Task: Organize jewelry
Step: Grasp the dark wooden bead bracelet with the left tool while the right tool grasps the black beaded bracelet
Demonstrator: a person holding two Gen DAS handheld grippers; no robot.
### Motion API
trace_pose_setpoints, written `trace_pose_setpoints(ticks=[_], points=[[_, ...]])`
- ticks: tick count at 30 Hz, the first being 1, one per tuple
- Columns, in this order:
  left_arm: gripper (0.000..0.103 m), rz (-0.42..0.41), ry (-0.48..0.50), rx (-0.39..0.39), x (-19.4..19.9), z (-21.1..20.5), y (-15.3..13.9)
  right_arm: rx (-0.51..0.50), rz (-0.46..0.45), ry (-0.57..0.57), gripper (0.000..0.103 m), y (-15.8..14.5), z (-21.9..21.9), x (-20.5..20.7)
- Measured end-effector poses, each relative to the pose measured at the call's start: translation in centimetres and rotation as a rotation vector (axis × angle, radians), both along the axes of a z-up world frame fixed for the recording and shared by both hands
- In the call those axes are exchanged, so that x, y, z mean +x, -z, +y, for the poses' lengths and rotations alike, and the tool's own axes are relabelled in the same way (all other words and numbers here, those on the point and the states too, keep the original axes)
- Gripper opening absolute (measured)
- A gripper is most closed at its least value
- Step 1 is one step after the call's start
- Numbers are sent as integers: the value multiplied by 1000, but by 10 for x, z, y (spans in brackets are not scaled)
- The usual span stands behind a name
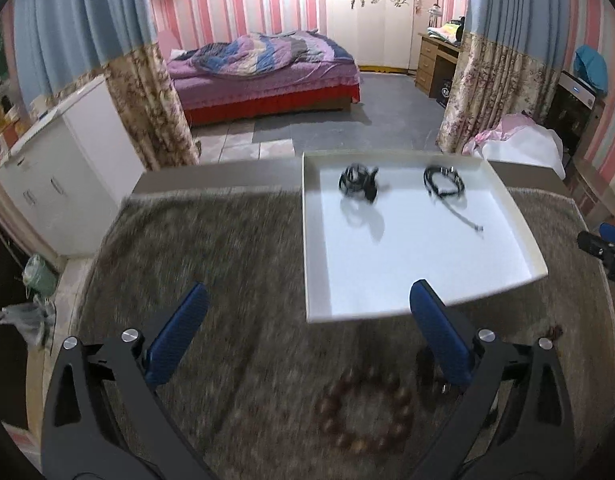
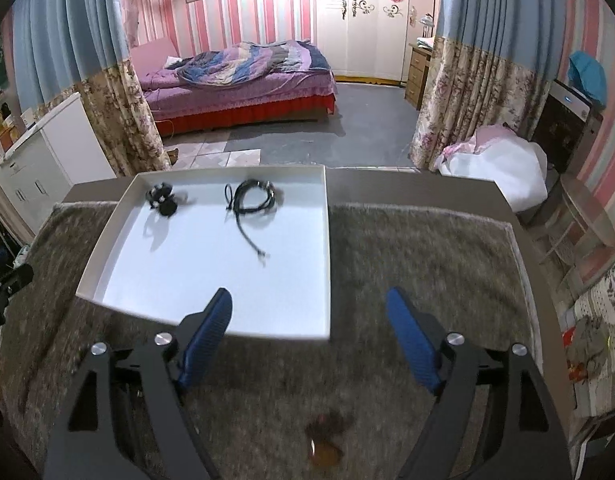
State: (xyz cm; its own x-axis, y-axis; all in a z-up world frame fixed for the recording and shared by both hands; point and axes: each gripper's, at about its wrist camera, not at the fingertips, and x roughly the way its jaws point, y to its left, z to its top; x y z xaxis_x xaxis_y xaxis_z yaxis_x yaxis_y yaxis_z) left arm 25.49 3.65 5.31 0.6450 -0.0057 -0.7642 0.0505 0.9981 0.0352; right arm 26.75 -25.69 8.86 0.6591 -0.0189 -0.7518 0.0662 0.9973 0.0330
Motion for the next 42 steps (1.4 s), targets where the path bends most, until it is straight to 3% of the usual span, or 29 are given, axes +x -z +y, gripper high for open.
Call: trace_pose_setpoints(ticks=[9,17,27,35,42], points=[[100,63,-33,-67,-37,20,30,-9,46,24,80,30,2,-35],[99,113,-53,-57,-42,20,64,13,109,66,80,66,-6,-52],[98,160,-46,-59,-38,11,89,5,151,26,80,81,21,-63],[91,200,-23,-60,-38,3,108,1,208,-52,80,99,61,-71],[91,205,-24,-70,-35,6,110,10,209,-29,80,98,58,-62]])
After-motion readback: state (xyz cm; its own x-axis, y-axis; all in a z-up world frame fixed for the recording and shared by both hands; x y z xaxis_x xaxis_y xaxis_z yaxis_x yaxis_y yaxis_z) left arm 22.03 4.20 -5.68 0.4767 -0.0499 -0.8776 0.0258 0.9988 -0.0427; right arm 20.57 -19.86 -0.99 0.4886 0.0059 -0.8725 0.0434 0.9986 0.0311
